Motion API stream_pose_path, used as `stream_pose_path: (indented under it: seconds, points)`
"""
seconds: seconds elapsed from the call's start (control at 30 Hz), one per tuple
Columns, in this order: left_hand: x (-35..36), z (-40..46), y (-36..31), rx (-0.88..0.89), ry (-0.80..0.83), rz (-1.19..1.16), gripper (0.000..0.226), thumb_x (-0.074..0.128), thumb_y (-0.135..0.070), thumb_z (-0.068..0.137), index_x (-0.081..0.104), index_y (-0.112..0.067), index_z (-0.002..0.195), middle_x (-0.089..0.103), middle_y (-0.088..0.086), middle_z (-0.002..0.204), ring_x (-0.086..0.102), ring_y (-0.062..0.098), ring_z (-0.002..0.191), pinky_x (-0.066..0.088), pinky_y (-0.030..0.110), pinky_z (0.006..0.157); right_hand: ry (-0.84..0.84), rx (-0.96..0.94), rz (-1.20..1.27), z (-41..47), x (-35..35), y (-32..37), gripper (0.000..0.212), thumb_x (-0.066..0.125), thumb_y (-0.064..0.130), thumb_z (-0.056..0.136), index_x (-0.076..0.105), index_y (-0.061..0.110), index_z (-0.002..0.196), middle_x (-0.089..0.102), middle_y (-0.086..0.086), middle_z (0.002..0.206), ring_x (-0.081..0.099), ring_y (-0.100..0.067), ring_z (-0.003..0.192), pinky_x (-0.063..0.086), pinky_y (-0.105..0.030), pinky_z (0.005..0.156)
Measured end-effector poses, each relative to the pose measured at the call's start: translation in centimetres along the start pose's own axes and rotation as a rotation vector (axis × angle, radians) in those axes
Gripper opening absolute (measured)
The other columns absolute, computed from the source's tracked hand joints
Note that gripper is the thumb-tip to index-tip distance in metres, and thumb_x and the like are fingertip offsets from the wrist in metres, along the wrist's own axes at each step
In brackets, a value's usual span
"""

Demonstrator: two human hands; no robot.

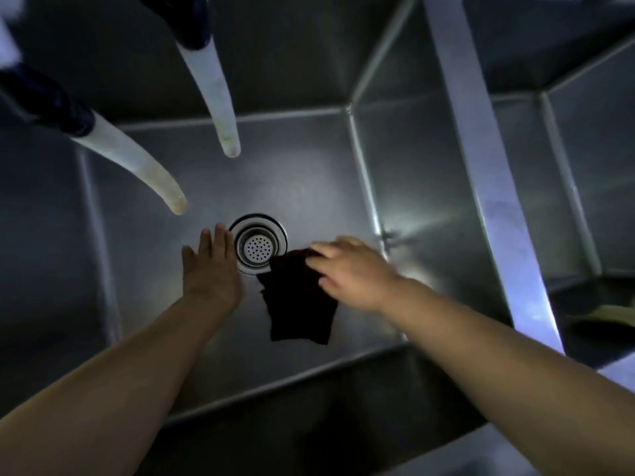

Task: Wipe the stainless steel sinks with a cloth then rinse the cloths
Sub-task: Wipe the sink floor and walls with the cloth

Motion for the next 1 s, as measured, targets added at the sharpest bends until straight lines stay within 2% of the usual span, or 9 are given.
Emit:
stream_pose_path:
  seconds: [0.1,0.2,0.33,0.43,0.5,0.6,0.73,0.83,1.0]
  points:
    - [-1.4,-1.1,-4.6,0.153,-0.242,-0.158,0.064,0.046,-0.02,0.09,0.021,-0.011,0.147,0.011,0.01,0.156,0.011,0.028,0.144,0.018,0.041,0.114,-0.154,0.019,-0.179,-2.0,-7.4,-3.7,0.028,0.047,0.029,0.089,0.062,0.018,0.11,0.066,-0.006,0.108,0.058,-0.03,0.1,0.039,-0.035,0.092]
    - [0.4,-2.1,-10.8,0.435,-0.214,-0.295,0.052,0.04,-0.016,0.095,0.031,-0.016,0.145,0.018,0.006,0.156,0.016,0.024,0.142,0.016,0.035,0.115,-0.184,-0.028,-0.363,-3.6,-12.1,-7.3,0.027,0.05,0.025,0.087,0.068,0.017,0.106,0.07,-0.004,0.101,0.062,-0.029,0.096,0.032,-0.035,0.103]
    - [4.4,-1.5,-14.8,0.506,-0.171,-0.026,0.079,0.043,-0.047,0.093,-0.002,-0.014,0.149,-0.002,0.008,0.159,-0.003,0.024,0.146,-0.019,0.04,0.113,-0.153,-0.109,-0.454,-4.1,-14.6,-10.5,0.025,0.049,0.019,0.083,0.073,0.013,0.088,0.07,-0.007,0.081,0.063,-0.03,0.081,0.031,-0.036,0.108]
    - [4.2,-1.2,-15.1,0.504,-0.255,-0.078,0.099,0.078,-0.052,0.061,0.036,-0.011,0.14,0.044,0.013,0.144,0.041,0.03,0.133,-0.002,0.044,0.114,-0.206,-0.132,-0.36,-3.9,-14.8,-11.2,0.035,0.039,0.023,0.084,0.072,0.011,0.078,0.069,-0.006,0.075,0.062,-0.029,0.075,0.031,-0.032,0.106]
    - [3.4,0.0,-15.5,0.506,-0.357,-0.108,0.099,0.082,-0.05,0.056,0.041,-0.01,0.137,0.05,0.015,0.138,0.047,0.032,0.128,0.006,0.048,0.113,-0.247,-0.141,-0.273,-4.0,-14.9,-11.6,0.035,0.039,0.022,0.084,0.071,0.009,0.076,0.067,-0.006,0.072,0.061,-0.029,0.072,0.032,-0.031,0.105]
    - [1.0,2.9,-16.7,0.437,-0.364,-0.137,0.094,0.072,-0.055,0.066,0.031,-0.014,0.14,0.04,0.013,0.146,0.038,0.032,0.135,0.003,0.051,0.114,-0.3,-0.186,-0.197,-4.0,-15.2,-11.9,0.026,0.047,0.015,0.084,0.07,0.007,0.074,0.066,-0.006,0.07,0.059,-0.03,0.068,0.033,-0.032,0.105]
    - [-2.9,8.9,-18.3,0.309,-0.398,-0.07,0.088,0.02,-0.068,0.083,-0.01,-0.016,0.147,-0.008,0.007,0.157,-0.009,0.027,0.145,-0.025,0.052,0.108,-0.338,-0.224,-0.174,-3.9,-15.0,-12.2,0.02,0.052,0.01,0.083,0.068,0.006,0.071,0.064,-0.007,0.068,0.058,-0.03,0.066,0.035,-0.033,0.104]
    - [-6.6,13.4,-19.1,0.269,-0.455,-0.105,0.092,0.011,-0.072,0.081,-0.012,-0.013,0.147,-0.007,0.007,0.158,-0.014,0.024,0.145,-0.024,0.049,0.109,-0.361,-0.23,-0.158,-4.0,-14.9,-12.6,0.025,0.047,0.012,0.085,0.066,0.006,0.07,0.061,-0.007,0.067,0.056,-0.029,0.066,0.035,-0.032,0.105]
    - [-10.6,17.1,-19.0,0.278,-0.52,-0.159,0.064,0.017,-0.041,0.097,-0.004,-0.009,0.149,-0.004,0.006,0.159,-0.007,0.019,0.146,-0.013,0.036,0.113,-0.435,-0.256,-0.139,-4.2,-15.1,-13.0,0.027,0.047,0.011,0.086,0.062,0.006,0.064,0.057,-0.007,0.062,0.051,-0.026,0.061,0.036,-0.032,0.105]
Point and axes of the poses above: each hand's wrist, its own z-axis towards the middle knuckle, its own x-axis out of the palm, y = z × x, the point moved 7 cm from there along z, towards the middle knuckle
